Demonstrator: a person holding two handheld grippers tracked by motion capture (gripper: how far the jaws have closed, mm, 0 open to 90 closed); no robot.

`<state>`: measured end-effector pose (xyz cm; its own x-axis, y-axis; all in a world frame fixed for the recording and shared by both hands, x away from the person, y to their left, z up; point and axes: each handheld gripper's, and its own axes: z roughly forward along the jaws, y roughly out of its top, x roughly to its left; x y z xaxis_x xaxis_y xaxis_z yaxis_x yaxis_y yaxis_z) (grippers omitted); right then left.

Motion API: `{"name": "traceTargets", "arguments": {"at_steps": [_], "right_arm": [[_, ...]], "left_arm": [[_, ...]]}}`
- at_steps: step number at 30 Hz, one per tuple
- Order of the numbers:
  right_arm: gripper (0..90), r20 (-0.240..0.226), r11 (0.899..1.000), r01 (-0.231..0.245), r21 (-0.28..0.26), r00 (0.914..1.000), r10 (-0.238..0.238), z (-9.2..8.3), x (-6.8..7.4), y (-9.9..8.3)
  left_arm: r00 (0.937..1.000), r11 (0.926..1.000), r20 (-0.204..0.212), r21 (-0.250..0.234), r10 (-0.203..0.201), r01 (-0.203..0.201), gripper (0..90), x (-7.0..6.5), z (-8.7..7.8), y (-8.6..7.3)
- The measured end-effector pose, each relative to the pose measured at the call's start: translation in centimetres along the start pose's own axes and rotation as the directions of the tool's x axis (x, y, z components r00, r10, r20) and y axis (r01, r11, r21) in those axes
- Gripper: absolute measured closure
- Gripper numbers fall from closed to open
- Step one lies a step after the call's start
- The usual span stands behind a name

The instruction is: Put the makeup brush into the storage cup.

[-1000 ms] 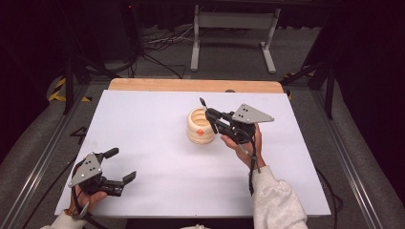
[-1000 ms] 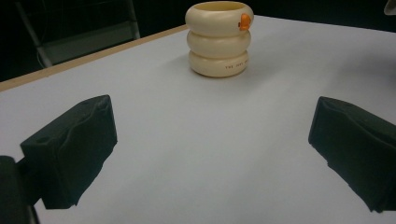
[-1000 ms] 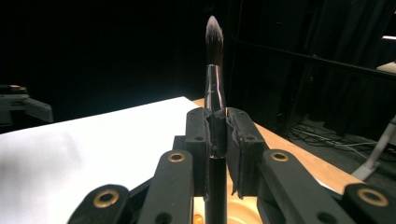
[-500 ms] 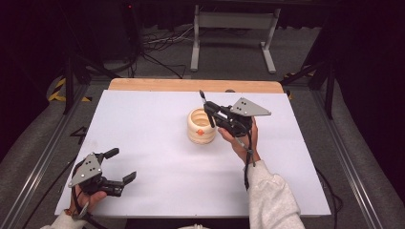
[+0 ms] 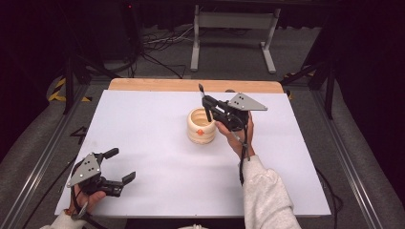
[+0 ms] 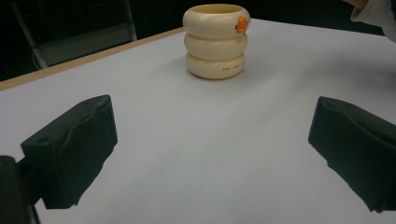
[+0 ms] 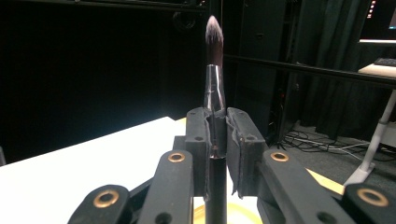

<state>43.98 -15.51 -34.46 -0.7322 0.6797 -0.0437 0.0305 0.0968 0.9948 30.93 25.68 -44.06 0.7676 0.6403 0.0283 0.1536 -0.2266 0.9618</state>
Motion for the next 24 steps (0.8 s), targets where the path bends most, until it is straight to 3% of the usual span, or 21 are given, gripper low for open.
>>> {"name": "traceTargets", "arguments": {"at_steps": [5,10,13,14,24], "right_arm": [[80.4,0.049,1.0,-0.007,-0.001,0.9988,0.007,0.6,-0.4,-0.3],[80.4,0.056,0.999,-0.047,-0.004,0.9973,0.047,1.3,-1.2,-1.2],[80.4,0.069,0.999,-0.046,-0.004,0.9966,0.046,1.6,-1.3,-1.5],[80.4,0.062,0.997,-0.073,-0.016,0.9953,0.073,1.8,-1.7,-2.0],[80.4,0.082,0.996,-0.09,0.001,0.9926,0.09,2.2,-2.1,-3.0]], "left_arm": [[1.0,1.0,0.007,-0.002,-0.002,0.002,1.9,0.1,-0.1,0.0],[0.9999,1.0,0.011,-0.004,-0.001,0.001,1.7,0.1,-0.1,0.0],[1.0,1.0,0.01,-0.008,-0.002,0.002,1.7,0.1,-0.1,0.0],[0.9999,1.0,0.011,-0.006,-0.003,0.003,1.7,0.1,-0.1,0.0],[0.9999,1.0,0.013,-0.009,-0.002,0.002,1.8,0.1,0.0,0.0]]}}
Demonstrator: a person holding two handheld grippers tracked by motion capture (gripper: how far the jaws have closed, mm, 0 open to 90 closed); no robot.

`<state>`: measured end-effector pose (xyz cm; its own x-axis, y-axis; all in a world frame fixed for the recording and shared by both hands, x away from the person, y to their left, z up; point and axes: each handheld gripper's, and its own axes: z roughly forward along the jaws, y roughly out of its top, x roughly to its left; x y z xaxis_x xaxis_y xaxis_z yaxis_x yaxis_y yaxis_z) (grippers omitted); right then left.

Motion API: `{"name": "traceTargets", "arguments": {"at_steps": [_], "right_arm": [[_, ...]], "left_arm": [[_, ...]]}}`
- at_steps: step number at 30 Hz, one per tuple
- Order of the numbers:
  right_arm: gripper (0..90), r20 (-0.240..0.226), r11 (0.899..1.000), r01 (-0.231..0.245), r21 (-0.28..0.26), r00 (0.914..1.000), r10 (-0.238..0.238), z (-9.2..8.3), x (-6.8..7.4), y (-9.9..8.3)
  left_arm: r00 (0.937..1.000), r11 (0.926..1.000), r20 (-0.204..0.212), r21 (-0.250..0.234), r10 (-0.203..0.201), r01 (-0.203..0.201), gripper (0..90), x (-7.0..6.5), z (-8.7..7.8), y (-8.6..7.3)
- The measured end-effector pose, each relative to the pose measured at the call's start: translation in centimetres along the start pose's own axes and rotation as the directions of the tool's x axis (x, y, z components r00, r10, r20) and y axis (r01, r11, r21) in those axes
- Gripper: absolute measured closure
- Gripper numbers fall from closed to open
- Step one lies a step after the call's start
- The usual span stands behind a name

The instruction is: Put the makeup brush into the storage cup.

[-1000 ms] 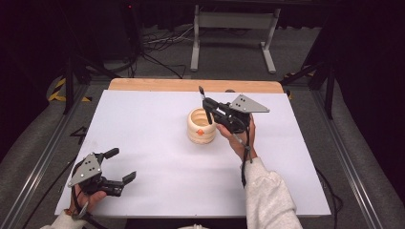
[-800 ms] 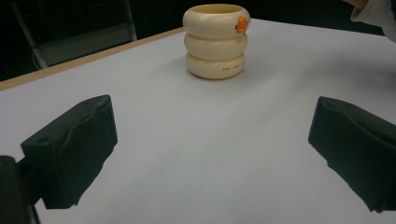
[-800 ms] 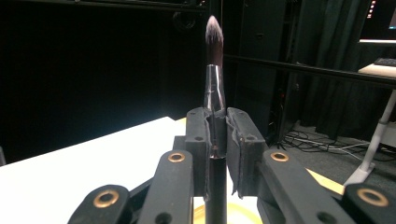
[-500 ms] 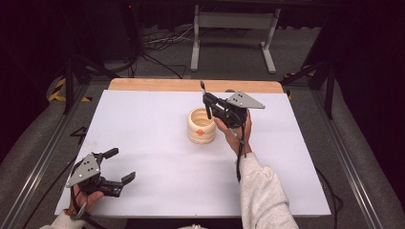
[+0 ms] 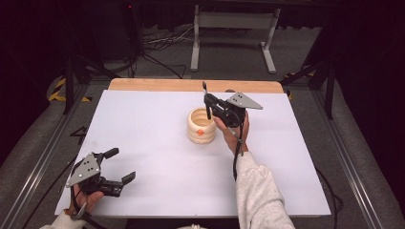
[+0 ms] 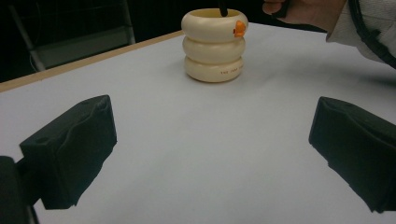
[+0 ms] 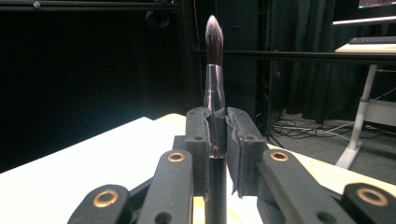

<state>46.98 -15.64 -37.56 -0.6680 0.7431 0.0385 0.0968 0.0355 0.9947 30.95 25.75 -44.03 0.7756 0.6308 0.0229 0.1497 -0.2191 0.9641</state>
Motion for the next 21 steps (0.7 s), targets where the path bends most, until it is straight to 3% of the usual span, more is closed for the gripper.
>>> {"name": "traceTargets", "arguments": {"at_steps": [8,21], "right_arm": [[80.4,0.004,0.999,0.023,0.035,0.9997,-0.024,0.8,1.0,-1.1],[80.4,0.001,0.998,0.016,0.068,0.9999,-0.016,0.8,1.5,-2.5]], "left_arm": [[1.0,1.0,0.002,0.001,-0.005,0.005,1.8,0.0,0.1,-0.1],[1.0,1.0,0.003,0.008,-0.005,0.005,1.8,0.0,0.1,-0.1]]}}
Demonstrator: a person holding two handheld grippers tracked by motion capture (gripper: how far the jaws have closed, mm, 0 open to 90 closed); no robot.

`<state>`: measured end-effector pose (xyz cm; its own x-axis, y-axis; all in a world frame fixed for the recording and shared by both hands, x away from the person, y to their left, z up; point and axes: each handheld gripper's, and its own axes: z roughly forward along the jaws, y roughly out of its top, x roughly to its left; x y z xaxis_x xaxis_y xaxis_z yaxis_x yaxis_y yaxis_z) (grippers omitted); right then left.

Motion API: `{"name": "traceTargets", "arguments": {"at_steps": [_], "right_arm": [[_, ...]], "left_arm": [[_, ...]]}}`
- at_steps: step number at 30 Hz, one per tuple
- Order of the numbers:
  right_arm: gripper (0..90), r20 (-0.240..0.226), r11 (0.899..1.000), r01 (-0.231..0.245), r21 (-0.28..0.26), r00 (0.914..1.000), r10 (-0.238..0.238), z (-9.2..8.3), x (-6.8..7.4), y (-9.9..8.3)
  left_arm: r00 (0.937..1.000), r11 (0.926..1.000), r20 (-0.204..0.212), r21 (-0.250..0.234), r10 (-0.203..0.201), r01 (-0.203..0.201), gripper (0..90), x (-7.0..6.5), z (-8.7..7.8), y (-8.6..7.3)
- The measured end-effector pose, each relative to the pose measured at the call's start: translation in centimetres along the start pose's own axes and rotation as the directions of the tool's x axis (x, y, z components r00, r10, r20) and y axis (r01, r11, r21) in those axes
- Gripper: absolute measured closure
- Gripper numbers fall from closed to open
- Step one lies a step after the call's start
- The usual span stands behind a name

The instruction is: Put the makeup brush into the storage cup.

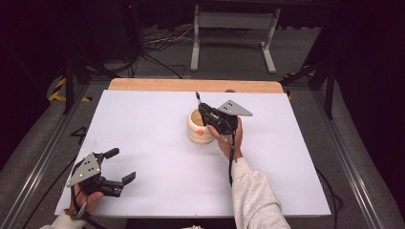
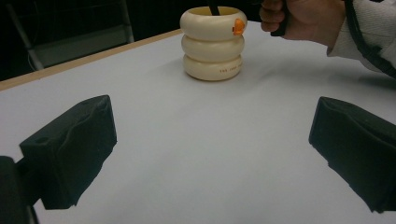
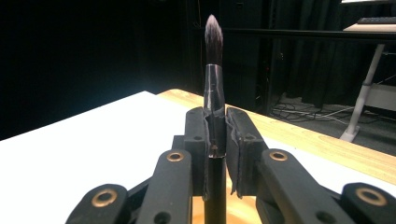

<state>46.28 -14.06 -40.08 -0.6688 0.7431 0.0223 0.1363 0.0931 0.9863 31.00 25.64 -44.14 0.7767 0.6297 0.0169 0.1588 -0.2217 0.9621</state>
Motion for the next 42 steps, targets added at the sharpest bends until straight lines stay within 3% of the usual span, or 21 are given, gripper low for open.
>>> {"name": "traceTargets", "arguments": {"at_steps": [7,19,27,42], "right_arm": [[80.3,-0.006,1.0,-0.031,0.005,0.9995,0.031,-0.1,-0.1,-0.6],[80.1,0.02,1.0,-0.02,0.024,0.9996,0.019,-0.5,0.1,-1.2],[80.1,0.031,0.999,-0.009,0.036,0.9995,0.008,-0.5,0.2,-1.4],[79.7,0.04,0.999,-0.008,0.031,0.9992,0.007,-0.8,0.0,-1.2]], "left_arm": [[1.0,1.0,-0.004,0.007,0.004,-0.004,1.8,0.0,0.1,0.0],[0.9997,0.9998,-0.022,0.018,-0.001,0.002,2.0,-0.1,0.2,0.0],[0.9995,0.9999,-0.028,-0.002,-0.012,0.012,2.4,0.0,0.1,0.0],[0.9993,0.9999,-0.034,0.007,-0.014,0.014,2.8,0.0,0.1,0.0]]}}
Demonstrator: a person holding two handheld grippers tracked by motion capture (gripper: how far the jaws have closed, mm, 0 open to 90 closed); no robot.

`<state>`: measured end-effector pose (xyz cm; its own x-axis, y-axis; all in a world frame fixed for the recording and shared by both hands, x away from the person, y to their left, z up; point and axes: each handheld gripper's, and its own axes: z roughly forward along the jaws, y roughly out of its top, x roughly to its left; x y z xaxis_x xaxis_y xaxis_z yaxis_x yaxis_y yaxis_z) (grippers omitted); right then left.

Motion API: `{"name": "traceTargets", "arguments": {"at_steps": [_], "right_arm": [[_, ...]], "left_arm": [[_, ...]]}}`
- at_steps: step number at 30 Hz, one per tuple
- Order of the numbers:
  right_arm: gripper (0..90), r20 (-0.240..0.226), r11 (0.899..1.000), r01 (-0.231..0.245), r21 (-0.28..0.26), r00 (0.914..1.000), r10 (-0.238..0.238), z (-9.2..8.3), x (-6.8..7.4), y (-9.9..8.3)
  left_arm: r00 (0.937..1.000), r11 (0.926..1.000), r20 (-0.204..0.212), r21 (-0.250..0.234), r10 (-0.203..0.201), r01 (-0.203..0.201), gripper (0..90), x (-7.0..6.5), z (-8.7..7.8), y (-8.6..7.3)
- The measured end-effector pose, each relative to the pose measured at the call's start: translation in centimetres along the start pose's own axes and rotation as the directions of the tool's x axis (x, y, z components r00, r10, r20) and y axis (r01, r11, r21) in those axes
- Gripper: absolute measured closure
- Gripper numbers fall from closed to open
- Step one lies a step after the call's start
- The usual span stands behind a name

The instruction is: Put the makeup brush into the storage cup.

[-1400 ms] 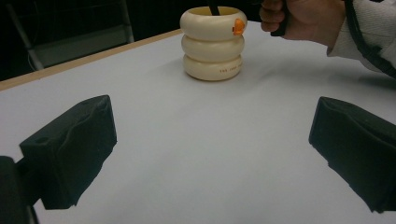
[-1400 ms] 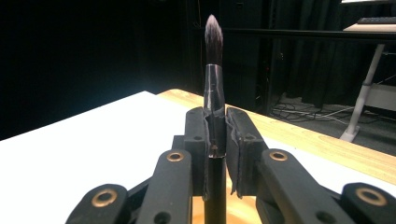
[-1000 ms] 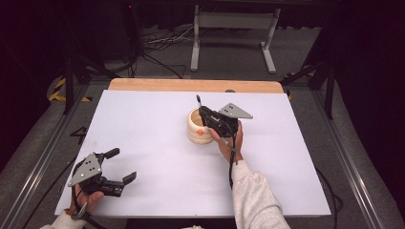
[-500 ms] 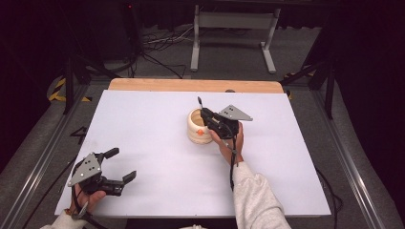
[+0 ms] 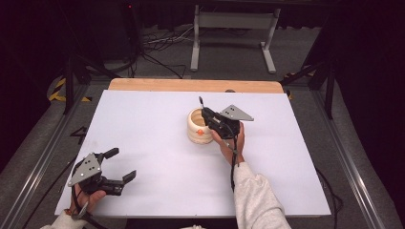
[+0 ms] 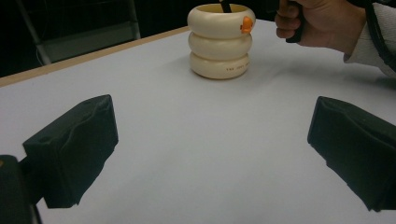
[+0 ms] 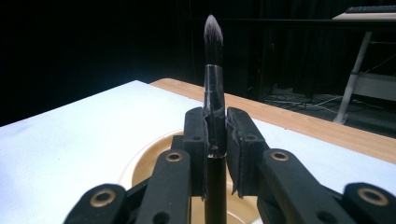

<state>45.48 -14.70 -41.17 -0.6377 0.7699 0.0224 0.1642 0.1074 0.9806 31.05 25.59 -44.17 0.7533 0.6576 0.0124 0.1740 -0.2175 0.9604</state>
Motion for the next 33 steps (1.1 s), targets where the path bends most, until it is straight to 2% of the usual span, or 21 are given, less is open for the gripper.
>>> {"name": "traceTargets", "arguments": {"at_steps": [17,19,24,33], "right_arm": [[75.5,-0.001,1.0,0.014,-0.005,0.9999,-0.014,-0.4,0.1,0.4],[73.4,0.005,1.0,0.031,-0.005,0.9995,-0.031,-0.6,0.2,0.6],[70.6,0.013,1.0,0.031,-0.007,0.9995,-0.03,-0.9,0.2,0.7],[59.0,0.04,0.998,0.057,-0.005,0.9976,-0.057,-1.5,0.1,1.2]], "left_arm": [[1.0,1.0,0.0,0.007,-0.005,0.005,3.0,0.0,0.1,0.0],[1.0,1.0,0.001,0.007,-0.005,0.005,3.1,0.0,0.1,0.0],[1.0,0.9999,0.005,0.013,-0.001,0.001,3.1,0.0,0.1,0.0],[1.0,0.9999,0.009,0.015,-0.002,0.002,3.2,0.0,0.1,0.0]]}}
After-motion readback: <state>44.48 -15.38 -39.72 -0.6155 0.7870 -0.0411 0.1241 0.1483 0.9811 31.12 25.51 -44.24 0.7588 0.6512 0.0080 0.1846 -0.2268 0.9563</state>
